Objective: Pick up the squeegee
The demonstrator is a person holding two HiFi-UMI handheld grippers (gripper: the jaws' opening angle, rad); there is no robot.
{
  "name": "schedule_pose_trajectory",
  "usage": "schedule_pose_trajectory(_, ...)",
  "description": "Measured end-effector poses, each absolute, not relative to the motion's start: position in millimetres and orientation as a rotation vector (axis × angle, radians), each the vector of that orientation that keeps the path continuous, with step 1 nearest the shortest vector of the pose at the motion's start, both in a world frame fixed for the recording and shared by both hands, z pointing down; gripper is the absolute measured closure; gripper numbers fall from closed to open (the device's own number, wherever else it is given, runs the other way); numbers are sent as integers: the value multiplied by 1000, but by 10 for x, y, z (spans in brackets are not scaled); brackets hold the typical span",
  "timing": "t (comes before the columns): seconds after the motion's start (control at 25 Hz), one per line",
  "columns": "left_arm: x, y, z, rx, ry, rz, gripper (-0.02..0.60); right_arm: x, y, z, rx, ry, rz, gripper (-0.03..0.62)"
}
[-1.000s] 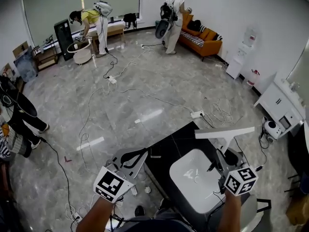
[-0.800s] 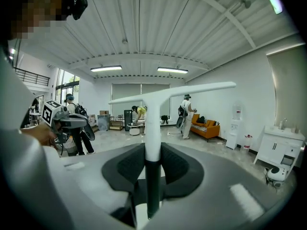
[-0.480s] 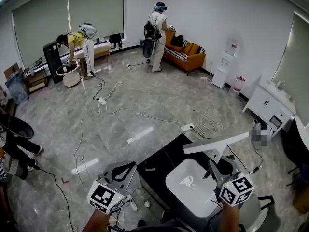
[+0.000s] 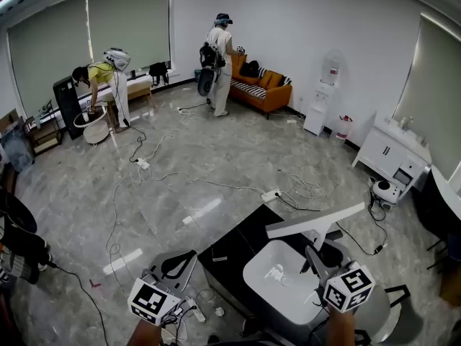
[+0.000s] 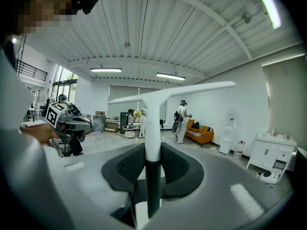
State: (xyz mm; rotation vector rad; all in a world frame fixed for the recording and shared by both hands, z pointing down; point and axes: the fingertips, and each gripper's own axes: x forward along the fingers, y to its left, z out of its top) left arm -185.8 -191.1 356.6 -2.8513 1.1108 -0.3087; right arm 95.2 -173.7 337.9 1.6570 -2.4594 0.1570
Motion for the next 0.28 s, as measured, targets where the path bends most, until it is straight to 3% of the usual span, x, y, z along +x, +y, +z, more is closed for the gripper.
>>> schedule_pose_trajectory(0.28, -1842, -1897, 3614, -2852, 1101, -306, 578, 970, -1705, 3452, 1662, -2444, 162, 490)
